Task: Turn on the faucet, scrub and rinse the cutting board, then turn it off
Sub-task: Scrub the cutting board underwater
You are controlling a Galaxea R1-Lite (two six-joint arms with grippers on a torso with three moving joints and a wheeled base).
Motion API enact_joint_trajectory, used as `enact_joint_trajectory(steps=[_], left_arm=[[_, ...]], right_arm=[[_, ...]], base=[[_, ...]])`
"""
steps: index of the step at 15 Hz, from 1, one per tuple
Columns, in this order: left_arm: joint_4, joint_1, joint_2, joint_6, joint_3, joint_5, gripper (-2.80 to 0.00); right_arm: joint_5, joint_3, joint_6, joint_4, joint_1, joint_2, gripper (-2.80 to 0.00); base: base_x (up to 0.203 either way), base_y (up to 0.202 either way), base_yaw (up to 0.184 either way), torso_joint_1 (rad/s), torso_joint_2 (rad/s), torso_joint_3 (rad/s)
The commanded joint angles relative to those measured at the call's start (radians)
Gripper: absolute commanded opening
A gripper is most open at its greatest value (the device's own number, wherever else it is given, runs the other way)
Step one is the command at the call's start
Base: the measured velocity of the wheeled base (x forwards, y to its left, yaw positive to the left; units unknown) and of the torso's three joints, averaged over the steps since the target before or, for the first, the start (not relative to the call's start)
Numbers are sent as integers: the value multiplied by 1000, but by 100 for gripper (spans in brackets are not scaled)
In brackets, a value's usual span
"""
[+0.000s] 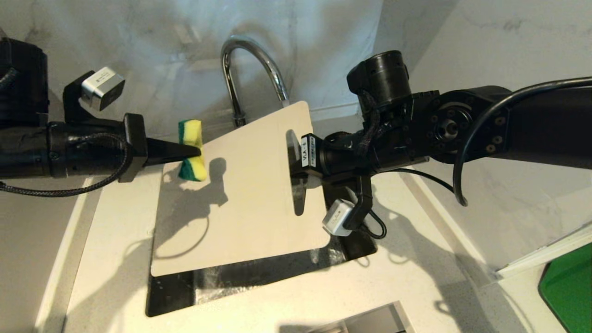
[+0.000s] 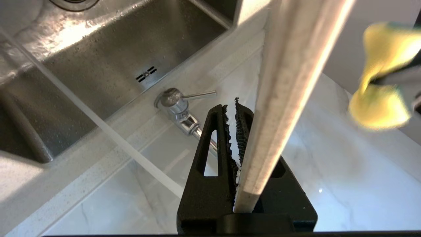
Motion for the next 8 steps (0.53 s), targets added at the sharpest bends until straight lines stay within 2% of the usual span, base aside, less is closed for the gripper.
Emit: enact_joint_trajectory(steps=[1, 4, 8], left_arm=[[1, -71, 55, -3, -68, 48, -280], [0, -116, 118, 0, -139, 109, -280], [0, -119, 186, 0, -181, 119, -280]], right_arm=[[3, 27, -14, 2, 12, -20, -280], [3, 40, -12, -3, 17, -34, -280], [1, 53, 3, -5, 34, -37, -280]], base=[[0, 0, 0, 0, 0, 0], [0, 0, 0, 0, 0, 0], [0, 0, 0, 0, 0, 0]])
